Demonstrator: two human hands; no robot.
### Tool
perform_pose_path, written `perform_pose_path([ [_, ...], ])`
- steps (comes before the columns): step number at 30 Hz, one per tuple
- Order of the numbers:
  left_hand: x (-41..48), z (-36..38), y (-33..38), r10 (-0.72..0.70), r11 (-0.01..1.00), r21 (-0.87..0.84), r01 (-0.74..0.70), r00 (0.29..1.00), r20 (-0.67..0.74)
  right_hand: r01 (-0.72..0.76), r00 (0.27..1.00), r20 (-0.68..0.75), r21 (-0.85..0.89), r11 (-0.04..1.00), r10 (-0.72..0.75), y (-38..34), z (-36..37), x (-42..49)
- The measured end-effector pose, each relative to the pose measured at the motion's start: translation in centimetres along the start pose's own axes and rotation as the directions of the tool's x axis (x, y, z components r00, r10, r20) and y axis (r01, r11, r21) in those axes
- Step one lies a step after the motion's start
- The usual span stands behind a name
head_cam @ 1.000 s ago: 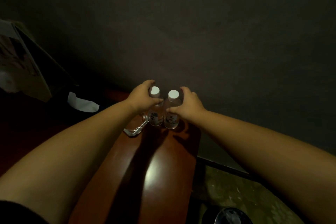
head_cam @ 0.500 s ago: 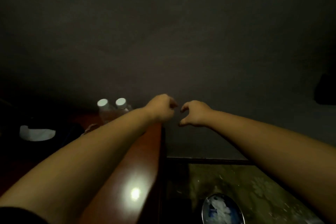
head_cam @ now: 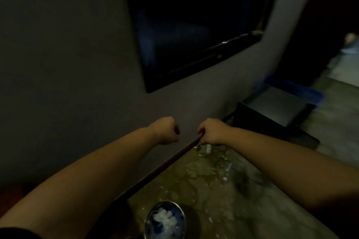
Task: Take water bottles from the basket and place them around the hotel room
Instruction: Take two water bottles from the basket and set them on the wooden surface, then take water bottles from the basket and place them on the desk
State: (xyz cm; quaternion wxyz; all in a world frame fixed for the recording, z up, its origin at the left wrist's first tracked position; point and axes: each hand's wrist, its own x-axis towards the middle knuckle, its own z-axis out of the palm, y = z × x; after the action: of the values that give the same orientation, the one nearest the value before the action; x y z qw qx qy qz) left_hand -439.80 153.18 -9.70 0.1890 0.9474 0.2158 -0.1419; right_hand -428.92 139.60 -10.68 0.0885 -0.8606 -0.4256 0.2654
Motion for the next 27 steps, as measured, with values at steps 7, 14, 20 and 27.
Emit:
perform_pose_path([
  [7,7.1,5.4,20.1,0.274,0.959,0.046,-0.279,0.958,0.088,-0.291,0.949,-0.085,0.129,0.948,0.303,20.1,-3.3,-11.2],
  [14,12.1,8.0,35.0,0.466,0.853,0.127,-0.507,0.847,0.254,-0.488,0.809,-0.217,0.268,0.831,0.546,32.3,-4.6,-19.5],
  [20,17.0,10.0,43.3,0.591,0.722,0.156,-0.674,0.719,0.367,-0.561,0.729,-0.205,0.368,0.741,0.653,38.9,-5.6,-20.5],
  [27,28.8,7.4,49.2,0.629,0.698,0.163,-0.697,0.705,0.327,-0.630,0.678,-0.199,0.338,0.699,0.708,47.8,-11.6,-15.4],
])
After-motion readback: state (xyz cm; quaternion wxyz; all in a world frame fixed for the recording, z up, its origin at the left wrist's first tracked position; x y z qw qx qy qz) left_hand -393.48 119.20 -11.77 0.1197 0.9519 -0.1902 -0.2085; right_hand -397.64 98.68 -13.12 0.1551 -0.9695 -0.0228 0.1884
